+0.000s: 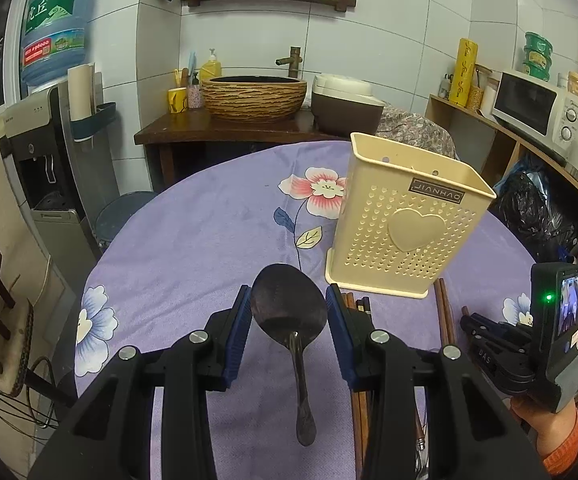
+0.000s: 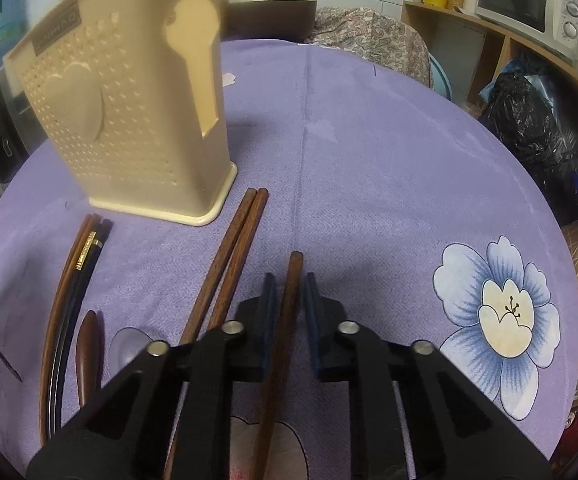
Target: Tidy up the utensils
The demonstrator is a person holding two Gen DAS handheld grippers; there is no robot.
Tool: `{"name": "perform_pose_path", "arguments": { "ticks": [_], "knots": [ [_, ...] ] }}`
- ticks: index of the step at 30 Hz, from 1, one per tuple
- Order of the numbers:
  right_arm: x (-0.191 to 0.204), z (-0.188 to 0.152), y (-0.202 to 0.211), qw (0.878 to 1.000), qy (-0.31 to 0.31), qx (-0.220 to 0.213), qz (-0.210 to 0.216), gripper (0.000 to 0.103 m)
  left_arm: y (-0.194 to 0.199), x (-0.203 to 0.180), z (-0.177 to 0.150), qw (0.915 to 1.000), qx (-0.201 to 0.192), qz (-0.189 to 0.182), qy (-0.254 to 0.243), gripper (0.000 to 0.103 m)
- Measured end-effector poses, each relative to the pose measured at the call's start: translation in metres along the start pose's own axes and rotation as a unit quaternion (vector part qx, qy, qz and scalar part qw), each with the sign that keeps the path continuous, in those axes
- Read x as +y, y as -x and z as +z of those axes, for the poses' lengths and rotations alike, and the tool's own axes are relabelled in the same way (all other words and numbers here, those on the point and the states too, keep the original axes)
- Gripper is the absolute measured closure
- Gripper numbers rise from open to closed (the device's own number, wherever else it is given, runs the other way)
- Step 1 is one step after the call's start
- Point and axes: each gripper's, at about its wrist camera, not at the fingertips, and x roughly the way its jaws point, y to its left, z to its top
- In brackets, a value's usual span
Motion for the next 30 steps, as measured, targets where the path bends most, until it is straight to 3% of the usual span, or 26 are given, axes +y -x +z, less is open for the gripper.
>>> {"name": "perform_pose_path", "arguments": {
  "ticks": [4,9,13,20,30],
  "knots": [
    [-0.006,0.000,0.003,0.999,-0.022,0.002,0.037,0.095,0.001,-0.002,-0.001,1.0000,-0.003,0.001,-0.003,0.065],
    [-0.020,0.010,0.032,0.991,-0.058,-0.024,0.119,0.095,0.001,-0.002,-0.001,1.0000,-0.005,0.000,-0.002,0.065],
    [-0.036,0.025,0.079,0.980,-0.074,-0.078,0.165,0.095,0.004,0.002,0.001,0.9999,-0.011,-0.001,0.004,0.065],
    [-0.063,0.037,0.159,0.966,-0.062,-0.179,0.178,0.095,0.006,0.012,0.002,0.9997,-0.015,-0.006,0.017,0.065],
    [-0.064,0.041,0.183,0.965,-0.041,-0.203,0.164,0.095,0.011,0.015,0.005,0.9995,-0.026,-0.010,0.016,0.065]
  ]
}}
